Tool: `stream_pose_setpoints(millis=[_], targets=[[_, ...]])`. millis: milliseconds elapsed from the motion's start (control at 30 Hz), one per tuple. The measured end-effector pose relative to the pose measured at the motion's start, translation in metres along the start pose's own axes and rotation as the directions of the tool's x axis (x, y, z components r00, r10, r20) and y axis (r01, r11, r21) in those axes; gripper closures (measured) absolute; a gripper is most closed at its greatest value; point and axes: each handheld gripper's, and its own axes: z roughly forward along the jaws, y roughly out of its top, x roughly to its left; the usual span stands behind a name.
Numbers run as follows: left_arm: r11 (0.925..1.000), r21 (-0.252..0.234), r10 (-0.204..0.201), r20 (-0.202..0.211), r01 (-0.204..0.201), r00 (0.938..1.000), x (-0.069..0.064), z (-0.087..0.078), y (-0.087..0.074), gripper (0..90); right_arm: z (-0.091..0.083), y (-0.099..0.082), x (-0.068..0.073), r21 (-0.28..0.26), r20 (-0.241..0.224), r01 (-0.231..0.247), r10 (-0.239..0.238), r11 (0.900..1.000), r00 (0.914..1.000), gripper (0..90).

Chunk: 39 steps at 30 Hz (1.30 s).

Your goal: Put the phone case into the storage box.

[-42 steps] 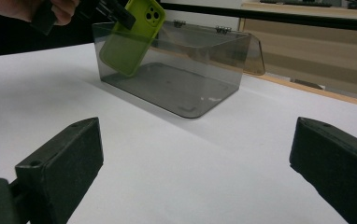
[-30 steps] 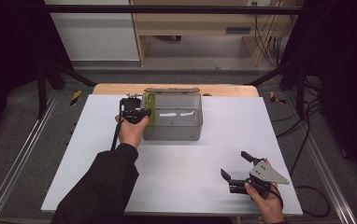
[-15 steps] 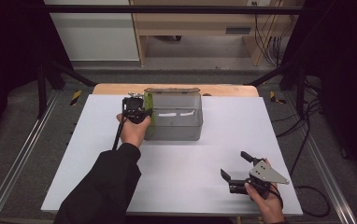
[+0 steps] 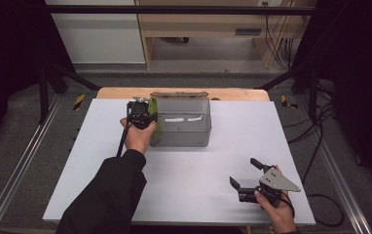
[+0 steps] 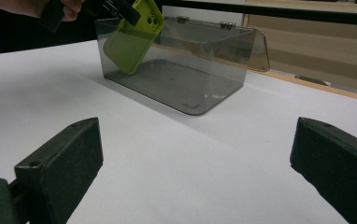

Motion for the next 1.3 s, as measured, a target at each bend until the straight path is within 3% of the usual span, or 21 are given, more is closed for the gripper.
stream_pose_setpoints(millis=[767,1100,1200,1300], targets=[[0.9983,-0.045,0.037,-0.024,-0.038,0.9990,-0.0033,0.0030,0.0003,65.3,0.0003,-0.0003,-0.0009,0.001,0.000,-0.004,0.004,1.0000,1.0000,2.8],[0.9951,-0.092,0.036,0.000,-0.036,0.9994,-0.0022,-0.0011,0.0023,61.2,0.0002,-0.0003,-0.0010,0.001,0.001,-0.004,0.004,1.0000,1.0000,2.8],[0.9911,-0.119,0.061,0.007,-0.060,0.9981,-0.0036,-0.0042,0.0031,58.4,0.0004,-0.0003,-0.0007,0.002,0.001,-0.003,0.003,1.0000,1.0000,2.8],[0.9902,-0.127,0.059,0.014,-0.057,0.9982,-0.0050,-0.0048,0.0032,55.1,0.0004,-0.0003,-0.0004,0.003,0.000,-0.002,0.002,1.0000,1.0000,2.8]])
